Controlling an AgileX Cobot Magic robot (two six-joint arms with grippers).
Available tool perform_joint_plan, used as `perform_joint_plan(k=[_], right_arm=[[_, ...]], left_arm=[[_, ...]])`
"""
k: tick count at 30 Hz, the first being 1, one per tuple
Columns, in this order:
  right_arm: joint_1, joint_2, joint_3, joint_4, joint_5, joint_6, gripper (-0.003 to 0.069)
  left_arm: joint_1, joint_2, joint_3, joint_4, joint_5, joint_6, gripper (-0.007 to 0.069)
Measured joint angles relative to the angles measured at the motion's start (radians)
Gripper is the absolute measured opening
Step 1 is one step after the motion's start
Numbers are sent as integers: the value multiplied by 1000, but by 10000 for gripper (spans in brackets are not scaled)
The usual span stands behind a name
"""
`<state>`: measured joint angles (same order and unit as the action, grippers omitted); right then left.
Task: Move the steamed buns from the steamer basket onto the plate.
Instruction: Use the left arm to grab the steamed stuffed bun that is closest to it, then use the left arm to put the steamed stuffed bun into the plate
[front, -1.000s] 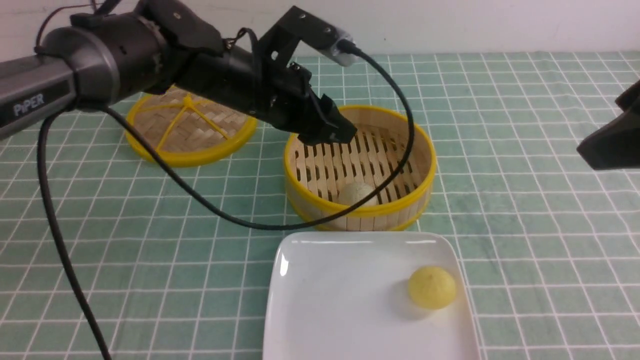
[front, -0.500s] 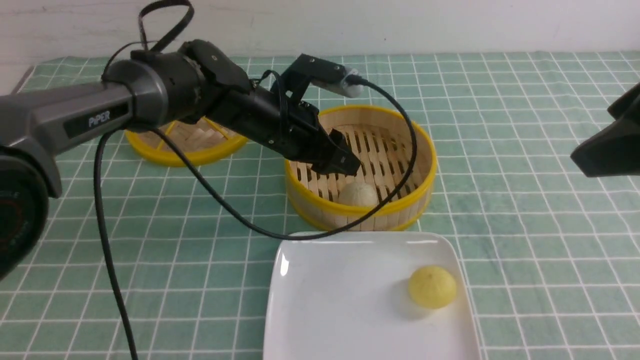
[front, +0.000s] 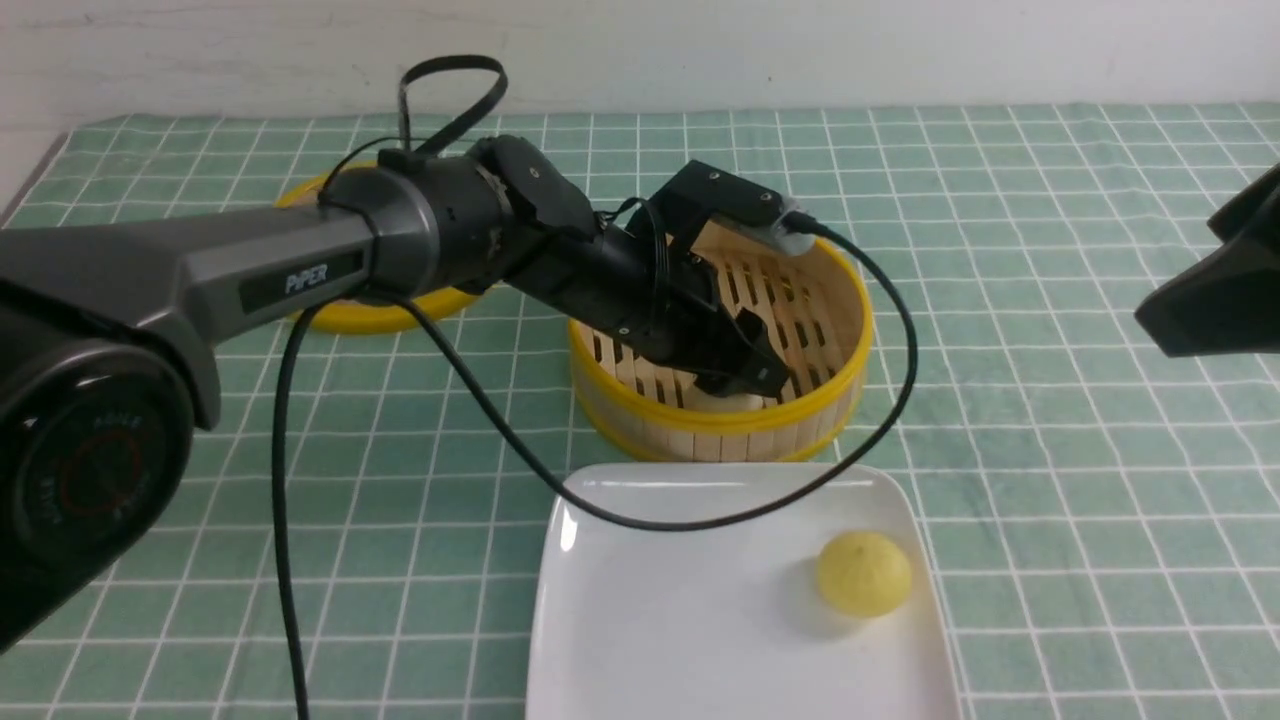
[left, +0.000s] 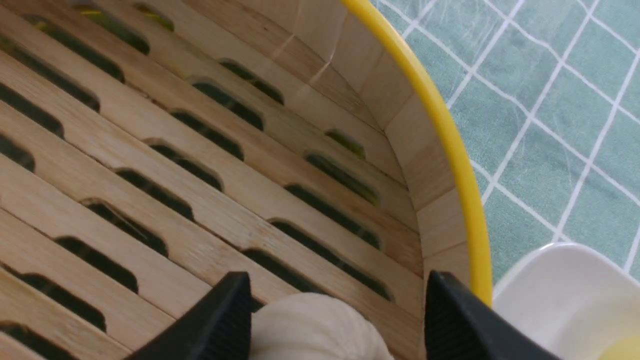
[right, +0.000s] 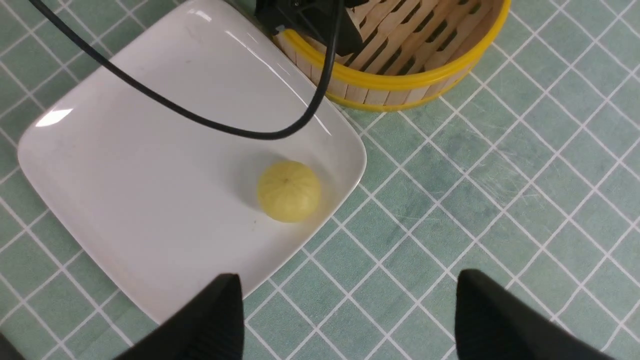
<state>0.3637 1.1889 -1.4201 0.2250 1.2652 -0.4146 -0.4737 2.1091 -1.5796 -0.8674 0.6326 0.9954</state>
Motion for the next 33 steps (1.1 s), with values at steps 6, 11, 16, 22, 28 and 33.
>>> perform_joint_plan(k=[6, 11, 16, 22, 28, 33], right_arm=[[0, 0, 0, 2, 0, 0, 547], [0, 0, 0, 2, 0, 0, 547], [0, 0, 0, 2, 0, 0, 547], [0, 0, 0, 2, 0, 0, 547], [0, 0, 0, 2, 0, 0, 547], [0, 0, 0, 2, 0, 0, 533]], left_arm=[[1, 0, 0, 29, -5, -12, 473], [1, 0, 0, 136, 6, -48, 445], [1, -3, -2, 226, 15, -99, 378], [1, -4, -7, 257, 8, -125, 244], [1, -4, -41, 268, -3, -130, 35], [1, -54, -89, 287, 59, -133, 29]])
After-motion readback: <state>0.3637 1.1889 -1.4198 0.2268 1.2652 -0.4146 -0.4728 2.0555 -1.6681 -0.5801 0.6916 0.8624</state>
